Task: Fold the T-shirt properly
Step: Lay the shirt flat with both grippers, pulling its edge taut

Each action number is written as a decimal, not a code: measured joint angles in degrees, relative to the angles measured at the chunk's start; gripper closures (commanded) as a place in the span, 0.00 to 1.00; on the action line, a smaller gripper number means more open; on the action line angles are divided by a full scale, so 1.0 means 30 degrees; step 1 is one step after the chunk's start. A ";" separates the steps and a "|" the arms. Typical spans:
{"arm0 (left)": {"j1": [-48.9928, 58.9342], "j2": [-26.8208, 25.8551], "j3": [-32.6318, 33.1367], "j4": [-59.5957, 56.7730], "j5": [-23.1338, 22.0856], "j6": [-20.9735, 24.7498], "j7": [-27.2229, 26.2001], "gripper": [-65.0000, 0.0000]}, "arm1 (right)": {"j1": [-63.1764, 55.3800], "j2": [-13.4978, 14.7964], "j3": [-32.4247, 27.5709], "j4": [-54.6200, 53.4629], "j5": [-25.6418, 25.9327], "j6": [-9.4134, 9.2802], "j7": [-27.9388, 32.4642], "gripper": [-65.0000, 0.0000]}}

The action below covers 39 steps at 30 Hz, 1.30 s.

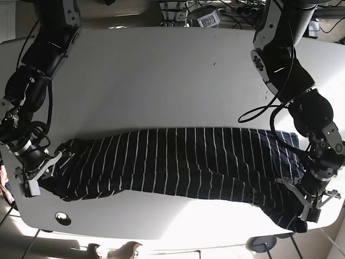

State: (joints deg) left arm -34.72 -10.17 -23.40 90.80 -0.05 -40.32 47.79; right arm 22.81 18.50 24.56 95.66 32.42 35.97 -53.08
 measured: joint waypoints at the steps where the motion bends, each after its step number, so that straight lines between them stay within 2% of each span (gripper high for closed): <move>1: -0.0984 -0.0430 0.0612 -0.0954 -0.0007 -0.0022 -0.0175 1.00 | 0.1027 0.0663 -0.1355 -0.0984 -0.0007 -0.0423 0.0597 0.97; 2: -0.1654 -0.0634 0.0838 -0.1545 0.0022 -0.0022 -0.0168 1.00 | 0.1829 0.1093 -0.2266 -0.1647 -0.0073 -0.0714 0.1056 0.97; 6: -0.5180 -0.1443 0.1304 -0.4211 -0.0044 0.0000 -0.0240 1.00 | 0.5544 0.2047 -0.3927 -0.4510 -0.0051 -0.1166 0.2426 0.97; 8: -0.8058 -0.2295 0.2055 -0.6506 -0.0109 -0.0022 -0.0714 1.00 | 0.8670 0.2747 -0.5304 -0.6127 -0.0007 -0.1042 0.2361 0.97; 11: -1.0979 -0.2820 0.2914 -0.8568 -0.0109 -0.0015 -0.1894 1.00 | 1.1999 0.3009 -0.6149 -0.7257 -0.0036 -0.1013 0.2353 0.97; 16: -1.2939 -0.3089 0.3235 -0.8575 -0.0401 -0.0007 -0.2499 1.00 | 1.4273 0.3053 -0.6441 -0.5938 0.0211 -0.0998 0.2674 0.97; 19: -1.2342 -0.3045 0.3177 -0.7774 -0.0029 -0.0036 -0.1406 1.00 | 1.3267 0.3147 -0.6105 -0.4248 0.0284 -0.1056 0.2127 0.97; 23: -0.8859 -0.3067 0.1923 -0.3104 -0.0466 -0.0051 -0.0138 1.00 | 0.7337 0.2900 -0.3789 -0.1188 0.0262 -0.0984 0.0954 0.97; 26: -0.5158 -0.2754 0.1290 -0.1158 -0.0306 -0.0058 0.0765 1.00 | 0.4000 0.2783 -0.3213 0.0743 0.0219 -0.0976 0.0984 0.97; 28: -0.1967 -0.2361 0.0328 0.0597 -0.0313 -0.0087 0.0874 1.00 | 0.1020 0.2302 -0.1843 0.2557 0.0583 -0.0903 0.1173 0.97; 30: 0.0627 -0.1800 -0.0627 0.1705 -0.0546 -0.0073 0.0925 1.00 | -0.1996 0.1719 -0.0525 0.3606 0.0219 -0.0969 0.1078 0.97; 32: 0.3031 -0.1370 -0.1319 0.2645 -0.1129 -0.0095 0.0787 1.00 | -0.4299 0.1260 -0.0015 0.4495 0.0182 -0.0525 0.0991 0.97; 35: 0.6761 -0.0758 -0.2543 0.4022 -0.1778 -0.0044 0.1071 1.00 | -0.7723 0.0262 0.1166 0.5049 0.0284 -0.0197 0.1115 0.97; 36: 0.8233 -0.0495 -0.2973 0.4721 -0.2251 -0.0022 0.1027 1.00 | -0.9071 -0.0058 0.1778 0.5122 0.0284 0.0321 0.1122 0.97; 39: 1.0877 0.0459 -0.3468 0.5421 -0.2608 -0.0029 0.0852 1.00 | -1.0958 -0.0459 0.2856 0.5136 0.0138 0.0729 0.1049 0.97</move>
State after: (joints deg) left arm -2.09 -8.80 -33.80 107.07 -7.88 -40.40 50.35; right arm -10.07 17.12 33.12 111.07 32.84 38.15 -49.93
